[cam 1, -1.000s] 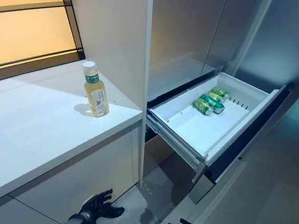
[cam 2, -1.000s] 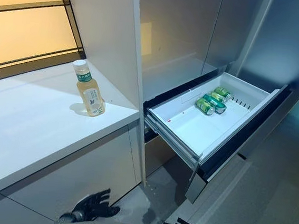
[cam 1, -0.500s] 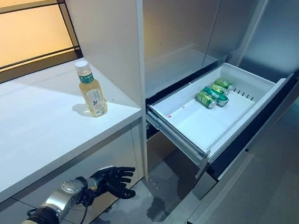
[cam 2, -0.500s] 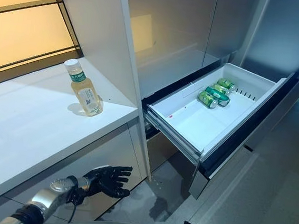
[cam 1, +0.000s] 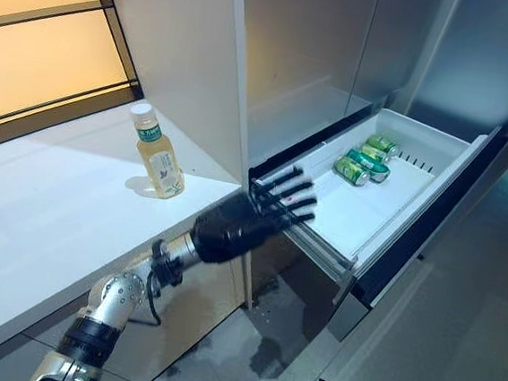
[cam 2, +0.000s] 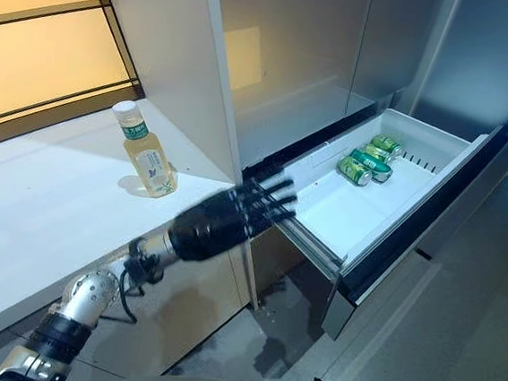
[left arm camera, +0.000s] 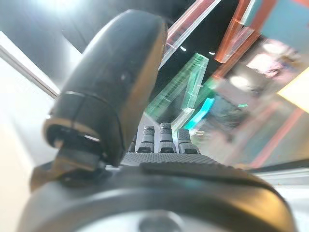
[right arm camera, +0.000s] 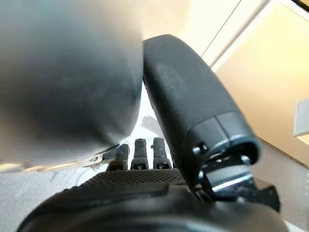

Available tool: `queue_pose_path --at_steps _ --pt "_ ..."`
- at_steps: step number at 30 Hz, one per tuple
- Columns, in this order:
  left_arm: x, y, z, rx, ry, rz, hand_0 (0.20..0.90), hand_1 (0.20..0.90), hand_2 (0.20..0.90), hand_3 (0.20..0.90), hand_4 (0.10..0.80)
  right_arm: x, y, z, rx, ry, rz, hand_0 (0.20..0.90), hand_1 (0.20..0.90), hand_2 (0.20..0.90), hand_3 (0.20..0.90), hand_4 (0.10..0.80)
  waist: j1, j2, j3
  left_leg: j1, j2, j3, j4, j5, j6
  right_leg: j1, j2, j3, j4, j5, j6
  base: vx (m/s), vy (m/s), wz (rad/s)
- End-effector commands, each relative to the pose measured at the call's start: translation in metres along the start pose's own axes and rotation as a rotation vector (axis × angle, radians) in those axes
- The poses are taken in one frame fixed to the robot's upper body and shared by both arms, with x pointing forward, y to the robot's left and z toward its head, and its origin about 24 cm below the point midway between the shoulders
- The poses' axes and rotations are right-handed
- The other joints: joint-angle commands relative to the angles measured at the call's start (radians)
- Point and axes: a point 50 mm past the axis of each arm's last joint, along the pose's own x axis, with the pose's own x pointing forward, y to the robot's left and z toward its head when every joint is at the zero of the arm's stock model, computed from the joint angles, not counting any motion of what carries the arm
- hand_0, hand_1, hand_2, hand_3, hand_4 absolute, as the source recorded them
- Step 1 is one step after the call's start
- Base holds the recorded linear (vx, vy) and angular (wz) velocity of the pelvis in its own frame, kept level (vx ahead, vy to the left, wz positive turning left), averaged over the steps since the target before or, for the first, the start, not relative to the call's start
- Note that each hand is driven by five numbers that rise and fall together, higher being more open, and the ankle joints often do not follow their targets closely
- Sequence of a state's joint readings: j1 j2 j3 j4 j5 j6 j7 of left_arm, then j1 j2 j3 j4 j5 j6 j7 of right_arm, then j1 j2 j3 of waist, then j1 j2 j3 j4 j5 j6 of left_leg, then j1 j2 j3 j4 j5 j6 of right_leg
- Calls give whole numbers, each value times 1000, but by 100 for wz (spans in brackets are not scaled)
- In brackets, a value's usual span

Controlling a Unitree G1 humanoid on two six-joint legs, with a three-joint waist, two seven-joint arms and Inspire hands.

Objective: Put drinks into fridge and close the fridge

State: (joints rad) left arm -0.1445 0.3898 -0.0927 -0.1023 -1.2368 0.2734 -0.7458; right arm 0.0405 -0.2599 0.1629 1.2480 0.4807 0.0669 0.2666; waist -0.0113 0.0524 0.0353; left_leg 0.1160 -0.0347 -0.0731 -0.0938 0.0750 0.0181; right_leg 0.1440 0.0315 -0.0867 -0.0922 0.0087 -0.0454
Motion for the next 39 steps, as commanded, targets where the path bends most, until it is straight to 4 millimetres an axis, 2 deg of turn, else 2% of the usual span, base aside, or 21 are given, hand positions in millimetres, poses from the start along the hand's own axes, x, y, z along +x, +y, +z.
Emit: queue_pose_path --at_steps 1,4,7,13,20,23,25,39 --pt "22 -25 78 429 -325 -48 900 900 900 900 800 8 28 -4 -15 -13 65 900 900 900 900 800 10 -41 -40 30 -31 34 7 -114 36 0 -31 23 10 12 62 0 0 0" --pt "18 -38 108 749 -441 100 900 900 900 900 800 8 30 -7 -11 -9 64 900 900 900 900 800 17 -47 -47 30 -33 27 7 -115 36 3 -30 18 8 7 62 0 0 0" --pt "12 -51 129 1010 -571 226 900 900 900 900 800 8 32 -10 -8 -5 63 900 900 900 900 800 24 -55 -57 28 -32 20 7 -116 35 3 -28 15 7 2 60 0 0 0" --pt "14 -61 133 1210 -651 356 900 900 900 900 800 10 37 -10 -26 -1 66 900 900 900 900 800 29 -63 -61 23 -32 14 7 -113 34 -1 -25 11 9 -1 56 0 0 0" --pt "13 -51 131 1322 -695 572 900 900 900 900 800 11 39 -8 -28 2 65 900 900 900 900 800 24 -64 -57 24 -30 22 7 -110 33 -3 -24 13 11 2 56 0 0 0" --pt "13 -43 130 1310 -674 619 900 900 900 900 800 10 37 -8 -35 6 63 900 900 900 900 800 21 -63 -56 25 -29 27 7 -109 32 -3 -24 15 12 3 57 0 0 0" --pt "10 -30 127 1303 -640 699 900 900 900 900 800 10 35 -8 -41 10 60 900 900 900 900 800 15 -61 -56 27 -28 34 7 -108 31 -3 -23 19 13 4 59 0 0 0" --pt "-5 9 113 1312 -475 888 900 900 900 900 800 9 29 -6 -70 23 56 900 900 900 900 800 2 -57 -55 37 -25 54 7 -110 29 1 -23 28 18 1 61 0 0 0"
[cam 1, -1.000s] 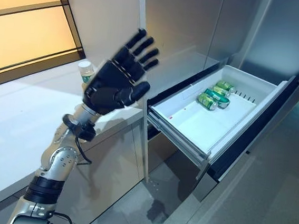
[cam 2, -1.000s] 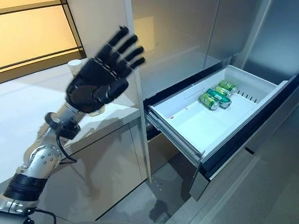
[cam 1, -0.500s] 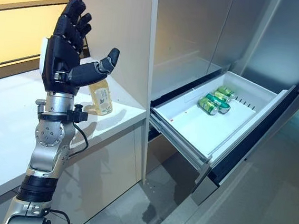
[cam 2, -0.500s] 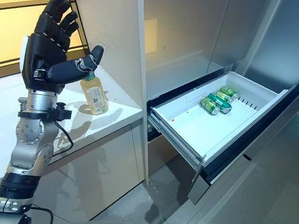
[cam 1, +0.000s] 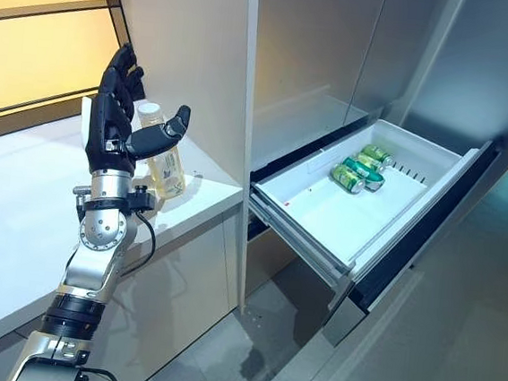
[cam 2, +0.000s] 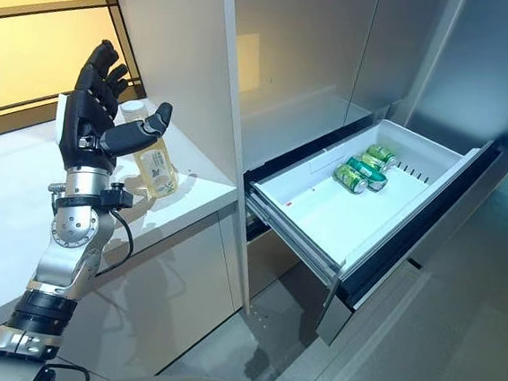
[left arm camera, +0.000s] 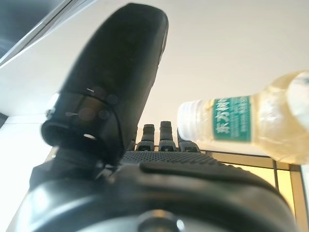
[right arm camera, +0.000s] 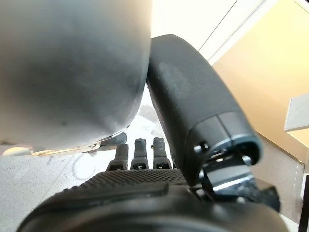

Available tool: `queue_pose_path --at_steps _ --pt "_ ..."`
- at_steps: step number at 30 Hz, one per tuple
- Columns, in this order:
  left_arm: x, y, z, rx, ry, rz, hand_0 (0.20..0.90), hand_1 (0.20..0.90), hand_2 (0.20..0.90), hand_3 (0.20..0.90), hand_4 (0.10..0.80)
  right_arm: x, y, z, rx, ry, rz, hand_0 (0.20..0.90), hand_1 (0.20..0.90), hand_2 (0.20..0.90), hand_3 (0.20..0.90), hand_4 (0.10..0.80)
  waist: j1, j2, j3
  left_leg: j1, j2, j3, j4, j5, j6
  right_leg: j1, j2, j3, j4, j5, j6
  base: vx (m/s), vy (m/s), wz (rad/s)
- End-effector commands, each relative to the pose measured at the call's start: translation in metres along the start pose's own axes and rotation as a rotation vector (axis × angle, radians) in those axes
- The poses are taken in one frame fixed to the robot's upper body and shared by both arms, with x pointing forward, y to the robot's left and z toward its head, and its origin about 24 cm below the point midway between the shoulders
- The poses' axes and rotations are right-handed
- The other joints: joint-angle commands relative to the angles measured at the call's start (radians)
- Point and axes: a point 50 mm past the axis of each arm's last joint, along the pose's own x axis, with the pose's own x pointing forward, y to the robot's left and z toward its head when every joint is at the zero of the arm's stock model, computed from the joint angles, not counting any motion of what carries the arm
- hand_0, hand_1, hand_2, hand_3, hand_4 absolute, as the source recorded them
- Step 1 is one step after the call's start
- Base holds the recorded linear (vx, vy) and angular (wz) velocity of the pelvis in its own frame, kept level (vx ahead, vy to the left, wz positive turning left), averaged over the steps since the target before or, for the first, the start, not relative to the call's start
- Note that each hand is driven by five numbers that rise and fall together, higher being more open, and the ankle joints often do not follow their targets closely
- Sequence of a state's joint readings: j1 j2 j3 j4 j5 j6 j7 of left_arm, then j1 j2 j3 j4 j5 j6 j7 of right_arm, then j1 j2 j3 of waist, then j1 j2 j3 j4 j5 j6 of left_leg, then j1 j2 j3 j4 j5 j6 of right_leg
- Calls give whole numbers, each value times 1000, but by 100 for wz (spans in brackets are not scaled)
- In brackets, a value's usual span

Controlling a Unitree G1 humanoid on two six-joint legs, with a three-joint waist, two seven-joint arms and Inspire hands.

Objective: Put drinks into fridge and close the fridge

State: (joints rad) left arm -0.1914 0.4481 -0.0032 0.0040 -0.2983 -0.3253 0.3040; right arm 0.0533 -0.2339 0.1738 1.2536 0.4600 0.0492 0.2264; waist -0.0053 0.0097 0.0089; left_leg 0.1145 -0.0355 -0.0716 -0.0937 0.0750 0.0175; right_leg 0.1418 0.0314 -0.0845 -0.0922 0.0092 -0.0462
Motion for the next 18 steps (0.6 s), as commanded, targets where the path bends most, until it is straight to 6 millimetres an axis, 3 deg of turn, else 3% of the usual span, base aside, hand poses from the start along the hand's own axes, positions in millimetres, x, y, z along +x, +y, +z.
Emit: queue_pose_path --at_steps 1,10,18 --pt "30 -3 32 32 -190 -19 900 900 900 900 800 6 23 3 -50 8 77 900 900 900 900 800 -4 -15 -29 38 -24 53 6 -110 30 3 -23 26 18 0 62 0 0 0" --pt "24 1 1 74 -39 -7 900 900 900 900 800 5 19 4 -63 16 74 900 900 900 900 800 -10 -12 -28 42 -25 57 6 -109 30 4 -24 30 21 0 63 6 5 -3" --pt "20 4 -14 101 19 23 900 900 900 900 800 5 17 6 -73 19 73 900 900 900 900 800 -15 -11 -26 46 -25 61 6 -109 30 5 -23 32 23 0 64 0 0 0"
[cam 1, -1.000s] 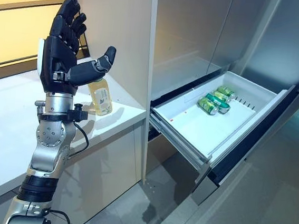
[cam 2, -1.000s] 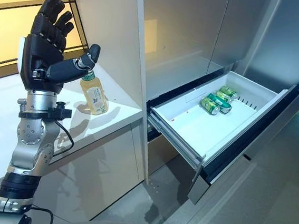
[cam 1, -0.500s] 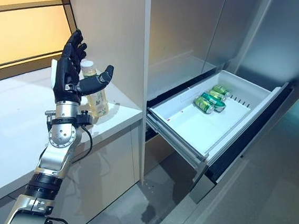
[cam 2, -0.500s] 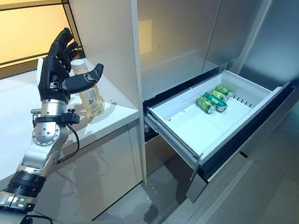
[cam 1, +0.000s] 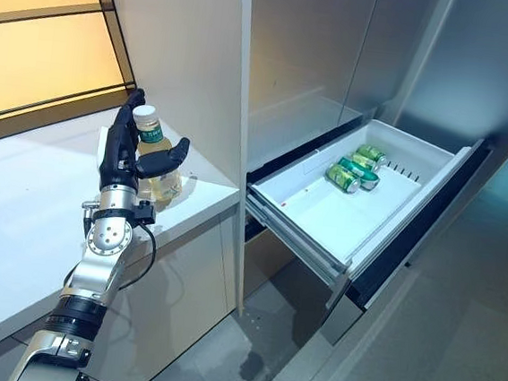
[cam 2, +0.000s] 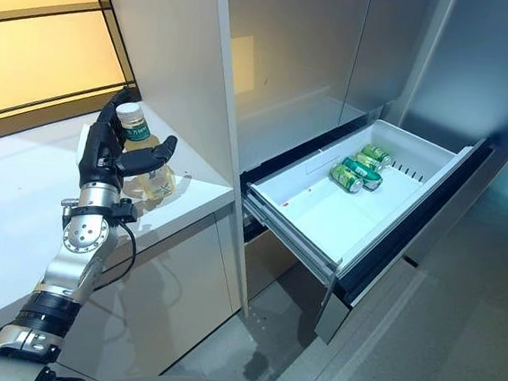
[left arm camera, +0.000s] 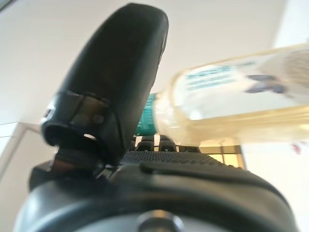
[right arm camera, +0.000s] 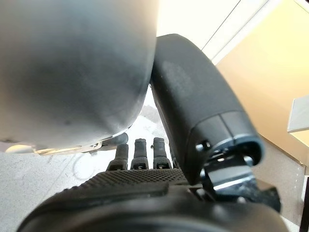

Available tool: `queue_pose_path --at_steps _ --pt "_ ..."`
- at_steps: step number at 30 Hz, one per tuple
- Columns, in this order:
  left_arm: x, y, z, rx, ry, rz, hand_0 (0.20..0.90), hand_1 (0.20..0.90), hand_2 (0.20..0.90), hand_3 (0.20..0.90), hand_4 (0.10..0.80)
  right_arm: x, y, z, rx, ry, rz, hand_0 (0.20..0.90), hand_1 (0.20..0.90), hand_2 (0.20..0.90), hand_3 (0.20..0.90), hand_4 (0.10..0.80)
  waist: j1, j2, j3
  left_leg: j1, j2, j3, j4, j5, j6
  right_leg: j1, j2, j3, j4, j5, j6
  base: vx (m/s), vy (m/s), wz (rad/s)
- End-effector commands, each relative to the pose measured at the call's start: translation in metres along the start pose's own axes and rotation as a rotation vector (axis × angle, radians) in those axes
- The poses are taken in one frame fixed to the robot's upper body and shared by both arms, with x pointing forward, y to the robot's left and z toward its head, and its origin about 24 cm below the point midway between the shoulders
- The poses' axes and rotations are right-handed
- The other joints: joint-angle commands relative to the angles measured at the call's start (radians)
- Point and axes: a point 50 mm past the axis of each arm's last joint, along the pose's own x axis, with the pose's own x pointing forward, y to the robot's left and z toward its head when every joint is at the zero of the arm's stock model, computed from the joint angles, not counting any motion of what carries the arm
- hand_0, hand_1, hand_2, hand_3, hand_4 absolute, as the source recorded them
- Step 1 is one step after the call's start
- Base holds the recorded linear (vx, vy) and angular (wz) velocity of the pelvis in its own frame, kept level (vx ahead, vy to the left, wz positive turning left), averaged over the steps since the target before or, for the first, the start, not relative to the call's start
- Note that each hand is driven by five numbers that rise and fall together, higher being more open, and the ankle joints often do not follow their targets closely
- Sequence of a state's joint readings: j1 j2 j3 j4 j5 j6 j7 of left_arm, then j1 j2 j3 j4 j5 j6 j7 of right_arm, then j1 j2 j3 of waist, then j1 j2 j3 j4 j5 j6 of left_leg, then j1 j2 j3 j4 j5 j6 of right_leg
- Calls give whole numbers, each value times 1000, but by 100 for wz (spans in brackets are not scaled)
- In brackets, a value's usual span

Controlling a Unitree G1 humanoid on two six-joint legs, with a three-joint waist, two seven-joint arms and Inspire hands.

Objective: Put drinks into fridge and close the fridge

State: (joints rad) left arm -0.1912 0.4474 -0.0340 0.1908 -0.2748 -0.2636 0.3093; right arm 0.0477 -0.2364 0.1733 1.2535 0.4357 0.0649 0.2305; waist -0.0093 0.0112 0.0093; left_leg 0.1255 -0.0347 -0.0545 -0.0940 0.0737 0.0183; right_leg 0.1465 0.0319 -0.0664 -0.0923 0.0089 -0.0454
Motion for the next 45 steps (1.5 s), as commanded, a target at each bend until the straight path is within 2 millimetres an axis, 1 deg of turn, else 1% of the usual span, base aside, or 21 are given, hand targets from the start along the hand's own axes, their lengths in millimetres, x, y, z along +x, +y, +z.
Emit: queue_pose_path --at_steps 1,15,16,17,18,19,27,32,34,35,36,38,40,42,43,45 --pt "25 -2 38 -5 -210 17 900 900 900 900 800 5 18 5 -52 3 72 900 900 900 900 800 -11 -13 -26 35 -25 45 7 -107 29 0 -24 14 24 0 63 0 0 0" --pt "25 0 36 -20 -211 37 900 900 900 900 800 5 18 4 -61 8 74 900 900 900 900 800 -14 -11 -28 37 -26 46 7 -108 28 2 -24 16 26 -3 62 0 0 0" --pt "25 1 37 -41 -218 39 794 794 794 776 676 5 18 5 -60 8 73 900 900 900 900 800 -14 -11 -28 36 -26 46 7 -108 28 1 -24 17 26 -3 62 0 0 0" --pt "25 1 38 -52 -222 40 735 735 735 708 608 5 18 5 -59 8 73 900 900 900 900 800 -14 -11 -28 36 -26 46 7 -108 28 1 -24 16 26 -3 62 0 0 0" --pt "25 1 39 -62 -226 43 448 448 448 373 273 5 18 5 -59 8 73 900 900 900 900 800 -14 -10 -28 36 -26 46 7 -108 28 0 -24 16 27 -3 62 0 0 0" --pt "24 1 39 -78 -232 47 300 300 300 200 100 5 18 5 -58 8 73 900 900 900 900 800 -14 -10 -28 36 -26 46 7 -107 28 0 -24 16 28 -3 62 0 0 0" --pt "23 0 43 -81 -257 38 300 300 300 200 100 4 18 3 -57 5 77 900 900 900 900 800 -14 -9 -29 35 -27 42 7 -107 28 2 -23 17 25 -3 60 0 0 0" --pt "23 0 48 -74 -276 16 300 300 300 200 100 5 20 7 -51 -18 90 900 900 900 900 800 -13 -7 -30 36 -27 40 7 -107 27 3 -24 16 24 -3 62 0 0 0" --pt "23 -1 55 -105 -316 -12 300 300 300 200 100 5 23 15 -36 -81 113 900 900 900 900 800 -13 -7 -30 35 -27 39 7 -107 27 3 -24 17 24 -2 62 0 0 0" --pt "23 -1 56 -107 -318 -14 300 300 300 200 100 5 24 16 -37 -85 114 900 900 900 900 800 -13 -7 -30 35 -27 39 7 -107 27 3 -24 17 24 -1 62 0 0 0" --pt "22 -3 63 -134 -353 -34 300 300 300 200 100 5 27 23 -28 -124 131 900 900 900 900 800 -13 -7 -29 35 -26 38 7 -106 27 2 -24 17 23 0 62 0 0 0" --pt "21 -5 72 -168 -388 -61 300 300 300 200 100 4 31 30 -31 -161 146 900 900 900 900 800 -14 -7 -28 34 -26 39 7 -106 27 2 -24 18 22 2 62 0 0 0" --pt "19 -8 85 -241 -436 -112 300 300 300 200 100 4 38 39 -60 -212 176 900 900 900 900 800 -13 -7 -25 33 -25 37 7 -105 26 3 -26 17 20 4 63 0 0 0" --pt "16 -14 94 -305 -469 -162 300 300 300 200 100 2 47 50 -129 -260 206 900 900 900 900 800 -12 -8 -25 31 -25 35 7 -104 27 3 -26 15 16 6 63 0 0 0" --pt "14 -17 100 -342 -488 -198 300 300 300 200 100 1 54 57 -200 -293 233 900 900 900 900 800 -9 -9 -24 29 -25 33 7 -104 26 2 -27 13 15 6 63 0 0 0" --pt "11 -22 107 -386 -512 -237 300 300 300 200 100 -1 65 68 -288 -337 266 900 900 900 900 800 -6 -10 -23 27 -25 31 7 -102 25 1 -28 10 14 7 63 -17 -11 0"
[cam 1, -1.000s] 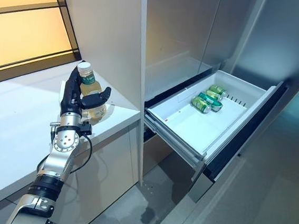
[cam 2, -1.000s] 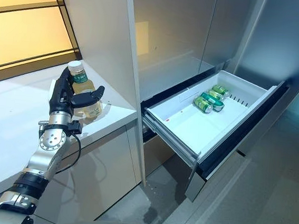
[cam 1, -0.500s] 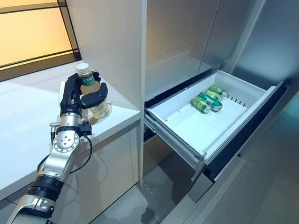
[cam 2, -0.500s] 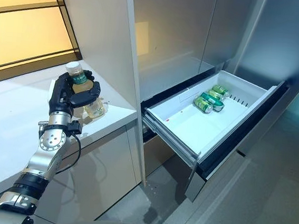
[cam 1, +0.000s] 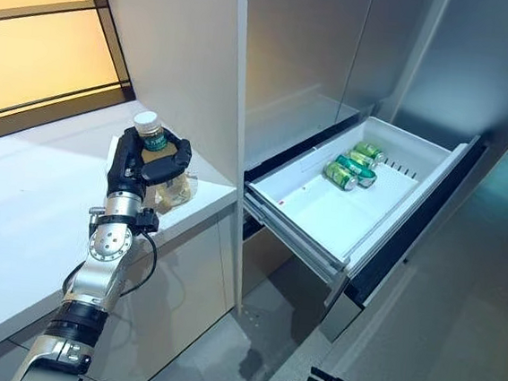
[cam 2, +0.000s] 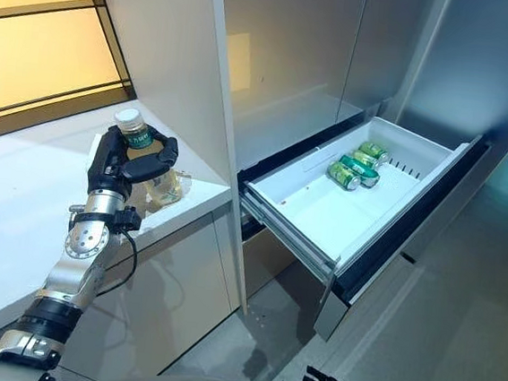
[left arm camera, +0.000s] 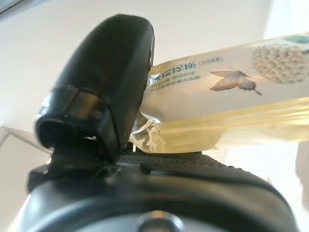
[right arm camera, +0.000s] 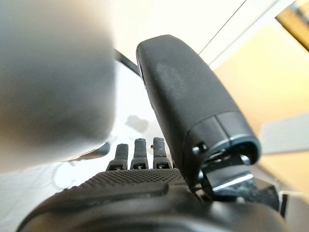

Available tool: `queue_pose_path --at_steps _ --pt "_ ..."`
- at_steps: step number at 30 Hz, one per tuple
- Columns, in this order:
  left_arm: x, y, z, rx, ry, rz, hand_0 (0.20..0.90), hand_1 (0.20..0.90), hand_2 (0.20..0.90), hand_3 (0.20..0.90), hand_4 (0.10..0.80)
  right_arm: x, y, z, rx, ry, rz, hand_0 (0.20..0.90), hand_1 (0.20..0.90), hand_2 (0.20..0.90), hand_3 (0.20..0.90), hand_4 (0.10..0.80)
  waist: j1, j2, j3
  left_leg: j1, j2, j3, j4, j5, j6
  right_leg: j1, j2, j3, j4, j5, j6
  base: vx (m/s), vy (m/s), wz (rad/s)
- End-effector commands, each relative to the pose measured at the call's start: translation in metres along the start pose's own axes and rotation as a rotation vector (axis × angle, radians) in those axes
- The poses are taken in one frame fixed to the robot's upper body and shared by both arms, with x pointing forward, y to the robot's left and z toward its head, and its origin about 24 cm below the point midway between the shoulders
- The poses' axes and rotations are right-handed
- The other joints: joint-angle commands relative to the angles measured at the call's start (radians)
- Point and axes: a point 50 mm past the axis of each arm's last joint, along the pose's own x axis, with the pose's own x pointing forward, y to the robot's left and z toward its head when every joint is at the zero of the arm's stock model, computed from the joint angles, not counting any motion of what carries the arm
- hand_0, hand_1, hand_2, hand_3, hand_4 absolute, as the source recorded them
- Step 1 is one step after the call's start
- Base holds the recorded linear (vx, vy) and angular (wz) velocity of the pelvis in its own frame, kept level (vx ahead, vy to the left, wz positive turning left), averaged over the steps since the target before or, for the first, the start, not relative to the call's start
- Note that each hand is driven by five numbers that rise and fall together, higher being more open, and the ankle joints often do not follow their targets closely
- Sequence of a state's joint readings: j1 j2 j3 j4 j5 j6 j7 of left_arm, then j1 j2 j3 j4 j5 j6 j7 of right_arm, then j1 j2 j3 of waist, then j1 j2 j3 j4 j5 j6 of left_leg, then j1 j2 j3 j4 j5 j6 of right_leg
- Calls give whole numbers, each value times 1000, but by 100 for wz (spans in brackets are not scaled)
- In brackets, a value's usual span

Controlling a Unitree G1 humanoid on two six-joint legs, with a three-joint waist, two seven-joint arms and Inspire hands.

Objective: Put drinks into fridge and close the fridge

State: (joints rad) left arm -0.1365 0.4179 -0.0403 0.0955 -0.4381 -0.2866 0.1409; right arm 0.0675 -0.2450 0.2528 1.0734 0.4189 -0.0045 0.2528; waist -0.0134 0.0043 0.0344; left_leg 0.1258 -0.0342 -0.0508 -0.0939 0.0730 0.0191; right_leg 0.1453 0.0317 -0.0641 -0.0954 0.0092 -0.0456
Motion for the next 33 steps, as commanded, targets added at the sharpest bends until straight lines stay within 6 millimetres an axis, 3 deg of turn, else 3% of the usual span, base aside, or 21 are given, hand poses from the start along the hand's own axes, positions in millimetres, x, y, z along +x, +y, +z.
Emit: queue_pose_path --at_steps 1,7,14,20,22,25,28,33 --pt "25 -31 101 -198 -518 -183 300 300 300 200 100 10 47 55 -231 -214 209 900 900 900 900 800 1 -6 -45 24 -25 24 7 -99 24 1 -28 5 17 8 63 -41 -28 0" --pt "15 -51 110 -323 -557 -325 300 300 300 200 100 -6 94 104 -396 -373 421 900 900 900 900 800 2 -19 -35 19 -26 15 7 -90 20 1 -30 -2 13 13 63 -28 -18 2" --pt "6 -59 110 -416 -546 -445 300 300 300 200 100 -37 123 139 -405 -499 646 900 900 900 900 800 -4 -28 -26 13 -24 18 7 -84 16 -4 -33 -2 9 21 68 0 0 0" --pt "0 -62 106 -532 -504 -547 300 300 300 200 100 -100 142 199 -362 -795 860 900 900 900 900 800 -9 -29 -17 12 -22 26 7 -82 18 -6 -33 7 9 26 71 0 0 0" --pt "-1 -64 107 -563 -497 -591 300 300 300 200 100 -142 147 232 -367 -1002 942 900 900 900 900 800 -13 -31 -16 11 -22 33 7 -84 18 -9 -33 13 9 26 73 0 0 0" --pt "2 -65 111 -566 -491 -621 300 300 300 200 100 -176 149 256 -385 -1161 973 900 900 900 900 800 -15 -33 -21 9 -22 39 7 -88 18 -13 -33 17 9 26 76 -3 2 -3" --pt "4 -68 114 -575 -476 -662 300 300 300 200 100 -204 146 274 -382 -1281 985 900 900 900 900 800 -15 -36 -29 3 -21 46 7 -81 18 -21 -36 18 8 35 77 0 0 0" --pt "3 -72 119 -582 -469 -707 300 300 300 200 100 -216 144 278 -394 -1288 971 900 900 900 900 800 -20 -40 -35 2 -22 51 7 -83 20 -24 -36 23 8 37 78 -3 0 -3"
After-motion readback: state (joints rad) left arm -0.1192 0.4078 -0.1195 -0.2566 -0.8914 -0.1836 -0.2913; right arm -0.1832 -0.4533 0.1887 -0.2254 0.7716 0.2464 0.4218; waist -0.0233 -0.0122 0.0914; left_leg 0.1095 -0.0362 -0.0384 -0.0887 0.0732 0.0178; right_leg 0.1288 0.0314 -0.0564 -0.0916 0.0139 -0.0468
